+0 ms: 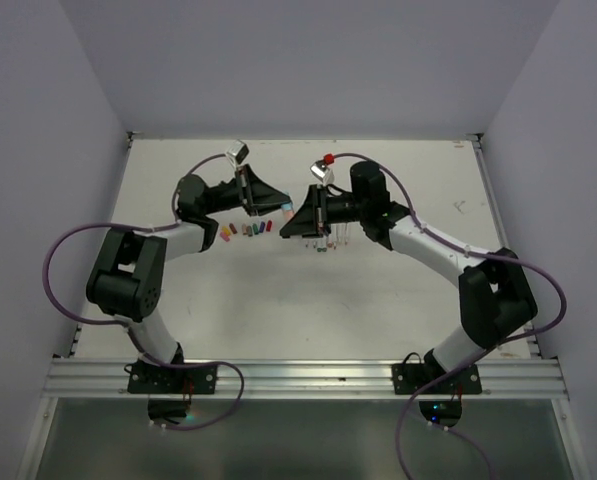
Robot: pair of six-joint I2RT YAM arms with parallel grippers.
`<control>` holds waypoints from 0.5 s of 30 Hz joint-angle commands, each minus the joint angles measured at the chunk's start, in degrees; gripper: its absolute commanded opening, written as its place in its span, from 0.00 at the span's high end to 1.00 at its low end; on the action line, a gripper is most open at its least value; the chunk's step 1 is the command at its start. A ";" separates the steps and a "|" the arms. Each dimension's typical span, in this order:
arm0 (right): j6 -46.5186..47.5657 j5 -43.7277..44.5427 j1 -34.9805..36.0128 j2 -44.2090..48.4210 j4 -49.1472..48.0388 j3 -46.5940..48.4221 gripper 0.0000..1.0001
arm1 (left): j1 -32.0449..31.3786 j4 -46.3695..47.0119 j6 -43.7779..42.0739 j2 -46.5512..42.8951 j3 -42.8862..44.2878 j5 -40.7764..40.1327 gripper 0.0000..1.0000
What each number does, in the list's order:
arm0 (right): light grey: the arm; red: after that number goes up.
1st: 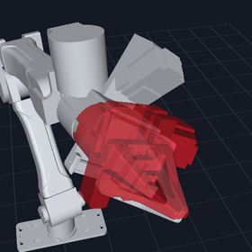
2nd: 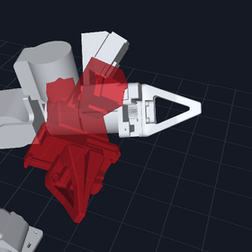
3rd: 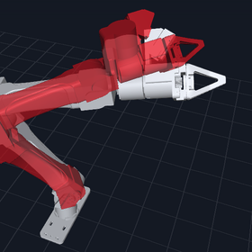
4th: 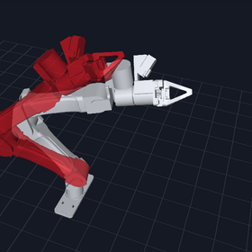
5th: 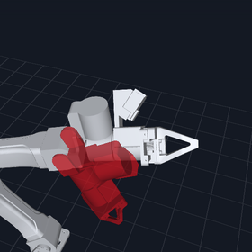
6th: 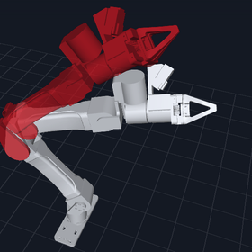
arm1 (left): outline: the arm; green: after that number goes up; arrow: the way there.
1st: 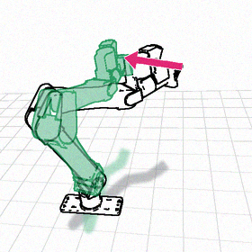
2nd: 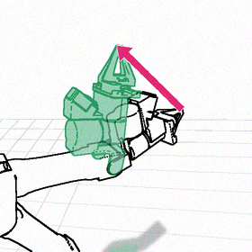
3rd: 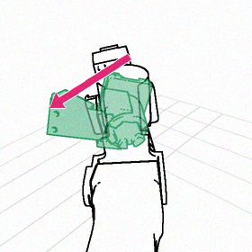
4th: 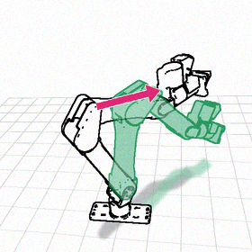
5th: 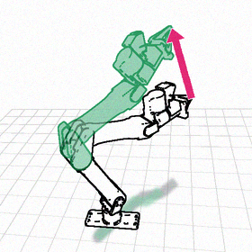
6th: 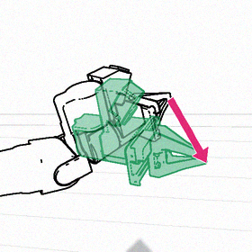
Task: Open the pen caps
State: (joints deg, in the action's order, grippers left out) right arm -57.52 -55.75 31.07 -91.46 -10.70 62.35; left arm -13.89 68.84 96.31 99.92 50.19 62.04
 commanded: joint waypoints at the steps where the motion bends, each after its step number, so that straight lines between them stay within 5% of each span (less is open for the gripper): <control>1: 8.52 -5.25 0.66 2.86 22.79 -0.13 1.00 | 8.51 0.78 -2.44 0.10 4.48 -12.90 1.00; 4: 11.37 -5.43 0.75 4.96 31.87 -0.56 1.00 | 10.19 -0.35 -4.71 1.33 7.36 -12.21 1.00; 10: 14.00 -0.35 -0.04 7.79 37.33 -2.93 1.00 | 10.20 -23.98 -22.72 -0.86 13.25 -7.65 1.00; 11: 15.66 2.37 -0.31 7.18 41.07 -2.41 1.00 | 9.68 -40.81 -33.89 -1.56 16.83 -7.72 1.00; 15: 25.60 21.53 -0.40 1.56 53.15 5.94 1.00 | 4.59 -78.28 -60.16 -3.33 22.49 -14.83 1.00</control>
State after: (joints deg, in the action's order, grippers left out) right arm -40.25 -48.31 30.98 -87.24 31.51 62.30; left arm -5.43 25.52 61.82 100.22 68.47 50.63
